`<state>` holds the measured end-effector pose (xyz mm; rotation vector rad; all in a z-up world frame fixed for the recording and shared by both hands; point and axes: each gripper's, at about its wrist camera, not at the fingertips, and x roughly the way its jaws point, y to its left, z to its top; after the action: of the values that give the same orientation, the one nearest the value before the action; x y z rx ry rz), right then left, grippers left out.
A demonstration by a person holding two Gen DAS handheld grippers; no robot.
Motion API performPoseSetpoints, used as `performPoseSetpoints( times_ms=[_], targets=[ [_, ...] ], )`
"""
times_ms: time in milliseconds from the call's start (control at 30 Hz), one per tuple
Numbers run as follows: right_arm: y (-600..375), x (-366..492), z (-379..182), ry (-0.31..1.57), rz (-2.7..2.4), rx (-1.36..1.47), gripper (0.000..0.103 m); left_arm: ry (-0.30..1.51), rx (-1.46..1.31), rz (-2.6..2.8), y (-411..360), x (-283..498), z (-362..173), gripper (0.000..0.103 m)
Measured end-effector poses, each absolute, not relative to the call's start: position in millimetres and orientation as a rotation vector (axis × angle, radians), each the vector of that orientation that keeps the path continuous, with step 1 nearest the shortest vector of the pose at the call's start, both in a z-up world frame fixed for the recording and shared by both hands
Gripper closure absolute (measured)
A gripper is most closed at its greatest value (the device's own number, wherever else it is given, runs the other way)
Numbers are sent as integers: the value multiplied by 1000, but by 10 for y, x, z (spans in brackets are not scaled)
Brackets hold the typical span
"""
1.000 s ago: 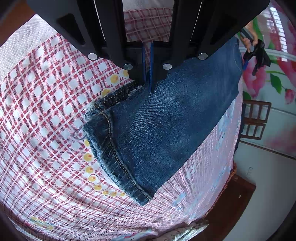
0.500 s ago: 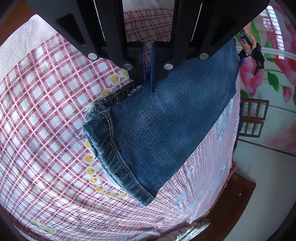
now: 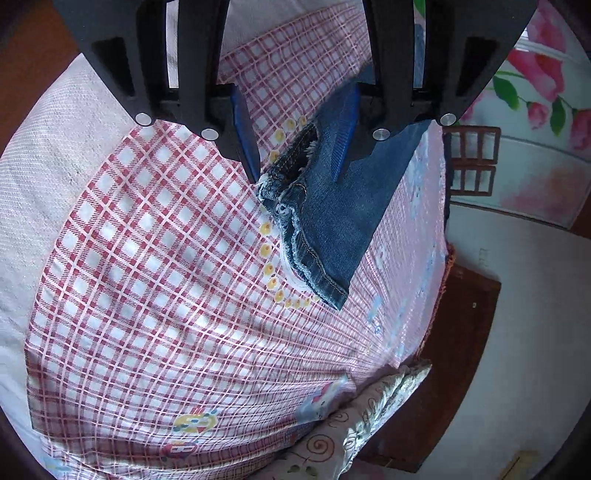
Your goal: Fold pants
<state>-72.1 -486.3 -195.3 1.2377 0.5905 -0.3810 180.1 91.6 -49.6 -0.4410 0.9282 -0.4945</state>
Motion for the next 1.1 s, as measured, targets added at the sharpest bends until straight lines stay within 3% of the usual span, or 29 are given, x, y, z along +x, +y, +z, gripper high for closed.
performPoseSetpoints(
  times_ms=[133,233,467,500,533,567,733,1100],
  targets=[
    [-4920,-706,-2087,606,-423,1304,63,956,-439,-503,775,1330,-482,2],
    [-4880,-722,-2110,546,-408,1380,56,968,-443,-539,641,1054,-466,2],
    [-4885,-747,-2215,517,-403,1506,56,1013,-486,-613,374,855,-479,2],
    [-4861,-731,-2187,524,-405,1491,58,1019,-490,-615,350,850,-482,2],
    [-4835,-704,-2146,536,-408,1463,67,1022,-495,-618,346,836,-488,2],
    [-4817,-664,-2118,549,-412,1435,87,1026,-498,-621,344,832,-499,2],
    [-4725,-648,-1919,545,-442,1333,87,1020,-518,-592,512,830,-508,2],
    [-3859,9,-768,467,-241,1015,87,955,-603,-483,1084,813,-496,2]
  ],
)
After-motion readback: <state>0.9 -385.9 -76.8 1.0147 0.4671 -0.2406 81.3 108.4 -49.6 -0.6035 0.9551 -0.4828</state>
